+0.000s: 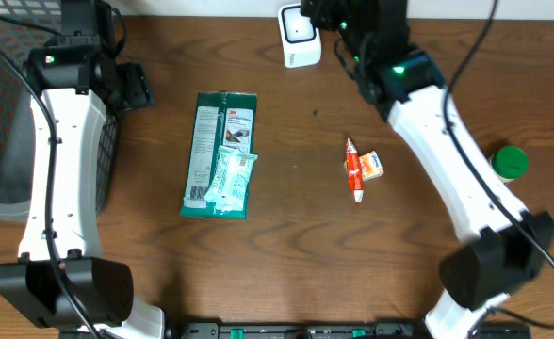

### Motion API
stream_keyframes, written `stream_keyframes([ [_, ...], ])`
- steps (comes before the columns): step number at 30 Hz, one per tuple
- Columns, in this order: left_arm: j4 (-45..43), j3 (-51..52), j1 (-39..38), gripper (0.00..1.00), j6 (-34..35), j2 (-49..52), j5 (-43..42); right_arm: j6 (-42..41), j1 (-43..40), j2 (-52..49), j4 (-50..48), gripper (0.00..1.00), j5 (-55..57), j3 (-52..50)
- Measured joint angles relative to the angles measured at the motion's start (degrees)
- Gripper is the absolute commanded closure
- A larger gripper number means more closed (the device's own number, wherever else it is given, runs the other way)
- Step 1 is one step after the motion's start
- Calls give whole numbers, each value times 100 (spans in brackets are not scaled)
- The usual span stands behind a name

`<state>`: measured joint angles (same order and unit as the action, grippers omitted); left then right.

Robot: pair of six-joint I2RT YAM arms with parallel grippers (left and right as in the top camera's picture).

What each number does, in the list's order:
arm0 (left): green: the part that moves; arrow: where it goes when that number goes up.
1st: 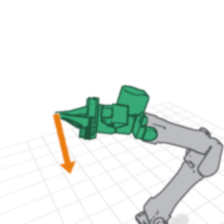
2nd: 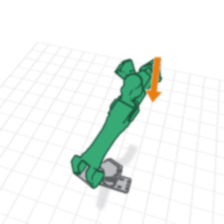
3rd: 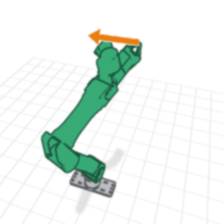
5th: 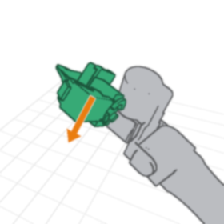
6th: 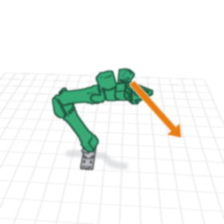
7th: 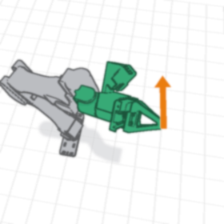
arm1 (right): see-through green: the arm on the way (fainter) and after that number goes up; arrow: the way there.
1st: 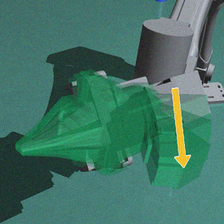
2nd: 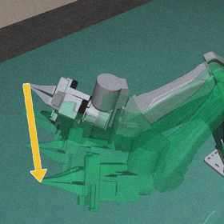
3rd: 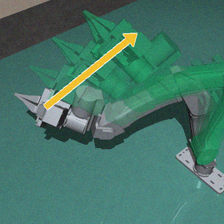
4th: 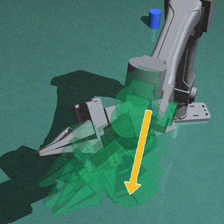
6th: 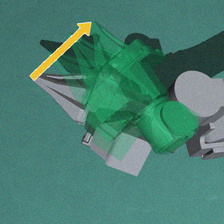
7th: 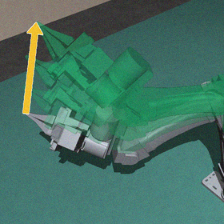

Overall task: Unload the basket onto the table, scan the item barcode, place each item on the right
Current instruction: 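Lift the swab tub up to the white scanner with the right gripper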

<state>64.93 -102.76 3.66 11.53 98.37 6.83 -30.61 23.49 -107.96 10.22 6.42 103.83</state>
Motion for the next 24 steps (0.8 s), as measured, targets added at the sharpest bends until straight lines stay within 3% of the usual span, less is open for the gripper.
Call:
stream_keyframes([
  [14, 2, 0, 0, 22, 0, 0, 0, -188, -188, -2046, -3154, 99, 87, -15],
  [24, 0, -2, 0, 22, 0, 0, -2, -378, -358, -2898, -3689, 99, 31, -22],
])
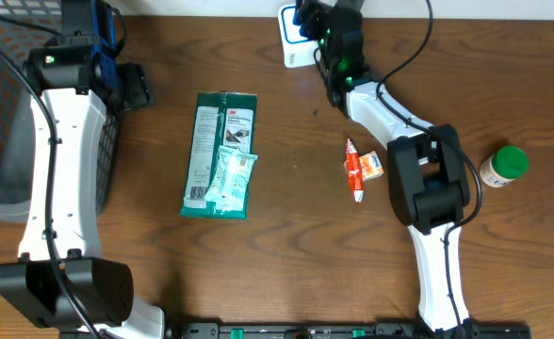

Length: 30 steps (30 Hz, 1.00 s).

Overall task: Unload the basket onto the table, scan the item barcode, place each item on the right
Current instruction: 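Lift the swab tub up to the white scanner with the right gripper, then carry the swab tub right and set it beside the green-lidded jar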

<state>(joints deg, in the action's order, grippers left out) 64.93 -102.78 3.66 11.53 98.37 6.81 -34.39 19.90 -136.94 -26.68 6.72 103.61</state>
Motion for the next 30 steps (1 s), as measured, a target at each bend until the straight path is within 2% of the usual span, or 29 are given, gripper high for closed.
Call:
stream_keyframes([
  [20, 0, 2, 0, 22, 0, 0, 2, -17, 0, -284, -151, 99, -245, 0],
  [27, 0, 2, 0, 22, 0, 0, 2, -15, -2, -269, -719, 99, -535, -2],
  [30, 2, 2, 0, 22, 0, 0, 0, -13, -37, -151, -323, 99, -813, -9],
])
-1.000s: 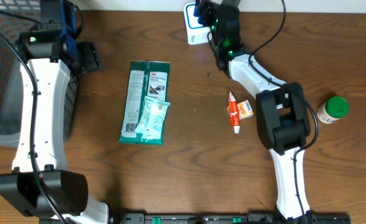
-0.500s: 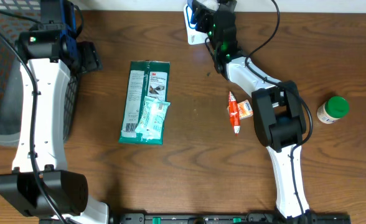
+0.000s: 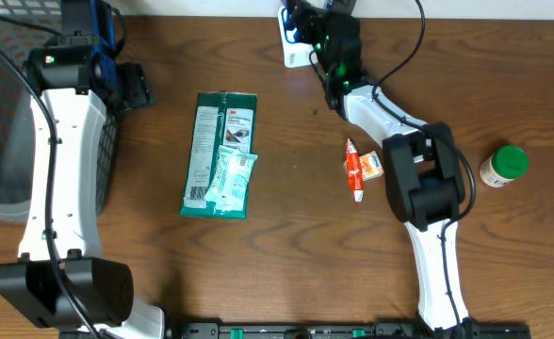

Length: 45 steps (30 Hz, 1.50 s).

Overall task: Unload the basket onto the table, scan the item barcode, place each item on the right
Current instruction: 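Carry the swab tub right and set it beside the green-lidded jar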

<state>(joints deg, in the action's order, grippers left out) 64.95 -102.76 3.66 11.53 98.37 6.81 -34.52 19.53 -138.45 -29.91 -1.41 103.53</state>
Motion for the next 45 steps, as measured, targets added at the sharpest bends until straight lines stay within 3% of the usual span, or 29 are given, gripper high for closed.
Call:
stream_keyframes([
  [6, -2, 0, 0, 22, 0, 0, 0, 372, -225, 1102, 2549, 99, -225, -59],
  [14, -2, 0, 0, 22, 0, 0, 2, 1464, -756, 3891, 6625, 99, -289, 44],
  [19, -4, 0, 0, 22, 0, 2, 2, 1843, -1246, 4763, 8572, 99, -90, 118],
  [24, -4, 0, 0, 22, 0, 2, 2, 2009, -2004, 4776, 10430, 99, 319, 55],
  [30, -2, 0, 0, 22, 0, 2, 2, 2059, -2634, 4677, 10244, 99, 533, -881],
  [39, -2, 0, 0, 22, 0, 2, 2, 2094, -2793, 4581, 7888, 99, 579, -3399],
  [45, -4, 0, 0, 22, 0, 2, 2, 2098, -2796, 4579, 6710, 99, 1220, -4332],
])
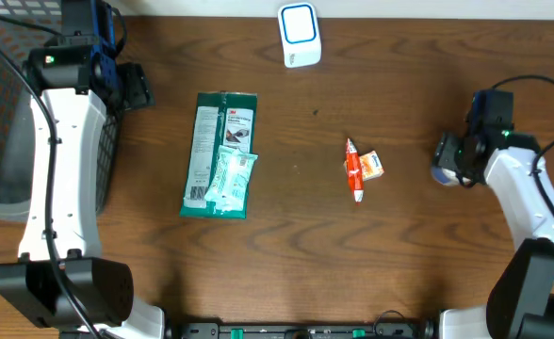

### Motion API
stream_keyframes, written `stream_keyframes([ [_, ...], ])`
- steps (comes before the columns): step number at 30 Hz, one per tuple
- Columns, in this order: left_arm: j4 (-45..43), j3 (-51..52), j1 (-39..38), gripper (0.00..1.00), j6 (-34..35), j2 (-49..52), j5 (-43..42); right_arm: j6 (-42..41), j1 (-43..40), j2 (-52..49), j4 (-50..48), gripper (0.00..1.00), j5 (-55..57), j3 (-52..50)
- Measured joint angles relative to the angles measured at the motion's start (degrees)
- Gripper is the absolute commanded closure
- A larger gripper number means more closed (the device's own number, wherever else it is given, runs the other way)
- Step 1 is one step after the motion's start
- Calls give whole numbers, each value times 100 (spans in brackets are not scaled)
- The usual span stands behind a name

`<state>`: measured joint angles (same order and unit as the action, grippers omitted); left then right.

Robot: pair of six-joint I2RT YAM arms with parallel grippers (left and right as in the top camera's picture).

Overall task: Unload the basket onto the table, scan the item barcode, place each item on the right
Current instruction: 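Carry the swab tub right and set it beside the green-lidded jar, then move the right gripper to the red Nescafe stick and grasp it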

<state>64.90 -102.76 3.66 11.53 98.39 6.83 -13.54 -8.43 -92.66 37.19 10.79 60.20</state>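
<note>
The white scanner with a blue face (299,36) stands at the back edge, uncovered. A long green package (211,141) lies left of centre with a smaller pale packet (232,177) on top of it. A small red and orange item (360,168) lies right of centre. My right gripper (445,160) hangs at the right side of the table, a hand's width right of the red item; its jaws cannot be made out from above. My left gripper (134,87) is at the back left beside the basket, holding nothing that shows.
A black wire basket fills the left edge, and the left arm runs along its side. The right arm (527,202) covers the right edge of the table.
The right arm has left the scanner and now sits at the right side of the table, over the spot where a green-capped bottle stood. The bottle no longer shows. The left arm is unchanged.
At first the right arm reached across the table toward the scanner, with the green-capped bottle at the far right. In the following two moments its gripper was at the scanner. Now it is back on the right, the scanner unmoved. The packages stayed put.
</note>
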Motion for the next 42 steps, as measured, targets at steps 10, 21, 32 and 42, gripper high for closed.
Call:
stream_keyframes([
  [10, 0, 0, 0, 22, 0, 0, 0, 15, -153, 11, -1550, 99, 796, -804],
  [21, 0, 0, 0, 22, 0, 0, 0, 72, -426, 11, -2063, 11, 957, -885],
  [32, 2, 0, 0, 22, 0, 0, 0, 400, -426, 15, -1506, 1, 442, -210],
  [42, 0, 0, 0, 22, 0, 0, 0, 638, -365, 83, -225, 1, -1998, 1200],
])
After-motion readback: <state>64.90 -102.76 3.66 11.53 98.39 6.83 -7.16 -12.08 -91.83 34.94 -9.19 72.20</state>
